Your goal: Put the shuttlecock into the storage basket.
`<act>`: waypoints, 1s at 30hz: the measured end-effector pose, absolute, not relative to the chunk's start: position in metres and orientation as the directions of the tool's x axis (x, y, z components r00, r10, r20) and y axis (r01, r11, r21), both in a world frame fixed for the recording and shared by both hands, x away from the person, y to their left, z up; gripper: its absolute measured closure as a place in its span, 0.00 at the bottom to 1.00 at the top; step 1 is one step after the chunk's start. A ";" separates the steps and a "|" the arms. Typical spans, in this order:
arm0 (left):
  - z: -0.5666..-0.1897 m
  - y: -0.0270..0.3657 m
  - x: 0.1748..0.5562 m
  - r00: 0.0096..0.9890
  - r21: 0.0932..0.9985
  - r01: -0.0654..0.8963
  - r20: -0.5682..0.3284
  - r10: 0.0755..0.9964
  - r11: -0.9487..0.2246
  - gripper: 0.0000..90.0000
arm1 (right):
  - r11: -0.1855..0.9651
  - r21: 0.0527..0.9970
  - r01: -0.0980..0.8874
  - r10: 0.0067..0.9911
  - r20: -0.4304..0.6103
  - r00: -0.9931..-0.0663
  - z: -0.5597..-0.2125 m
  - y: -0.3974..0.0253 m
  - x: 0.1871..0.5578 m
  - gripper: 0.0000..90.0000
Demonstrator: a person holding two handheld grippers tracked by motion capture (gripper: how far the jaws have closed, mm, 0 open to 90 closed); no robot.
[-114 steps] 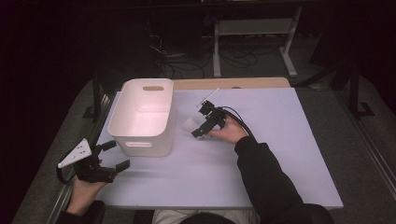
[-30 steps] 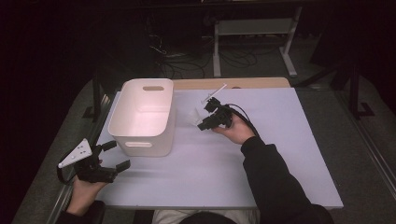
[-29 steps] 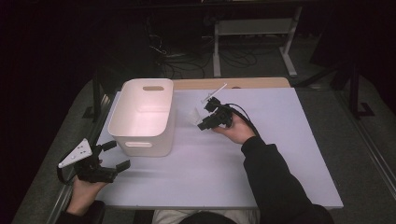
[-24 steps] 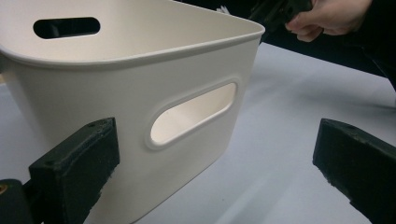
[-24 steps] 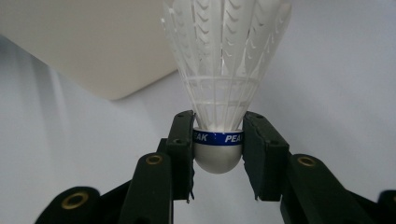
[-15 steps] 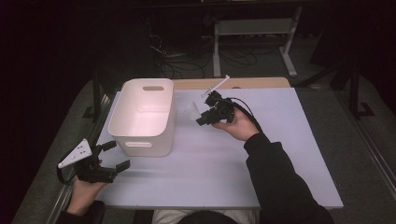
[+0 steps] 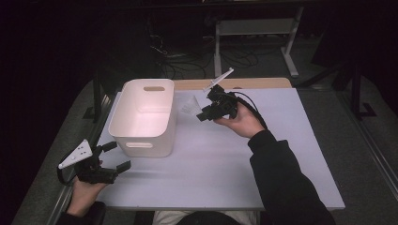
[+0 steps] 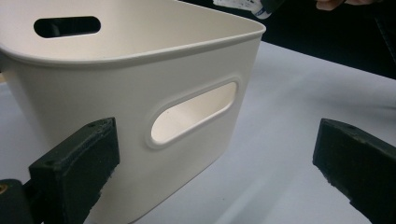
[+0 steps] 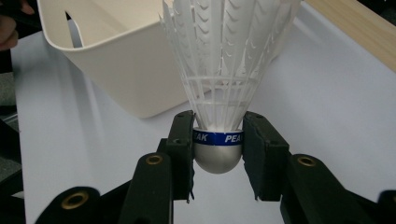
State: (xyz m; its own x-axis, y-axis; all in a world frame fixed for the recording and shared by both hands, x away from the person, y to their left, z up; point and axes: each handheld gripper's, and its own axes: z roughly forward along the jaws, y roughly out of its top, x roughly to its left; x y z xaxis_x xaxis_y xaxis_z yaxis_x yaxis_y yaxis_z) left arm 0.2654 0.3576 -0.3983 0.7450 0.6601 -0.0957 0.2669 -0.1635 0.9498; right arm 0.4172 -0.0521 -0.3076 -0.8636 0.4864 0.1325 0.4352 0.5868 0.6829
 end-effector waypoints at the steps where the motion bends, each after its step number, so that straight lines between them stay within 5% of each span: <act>1: -0.398 0.358 0.265 0.745 0.950 0.267 -0.096 0.660 -0.164 0.00 | 0.587 0.683 0.435 0.486 0.132 -0.864 -0.308 -0.052 0.417 0.71; 30: -0.398 0.358 0.265 0.744 0.949 0.270 -0.100 0.661 -0.160 0.00 | 0.606 0.706 0.367 0.432 0.096 -0.897 -0.266 -0.031 0.413 0.71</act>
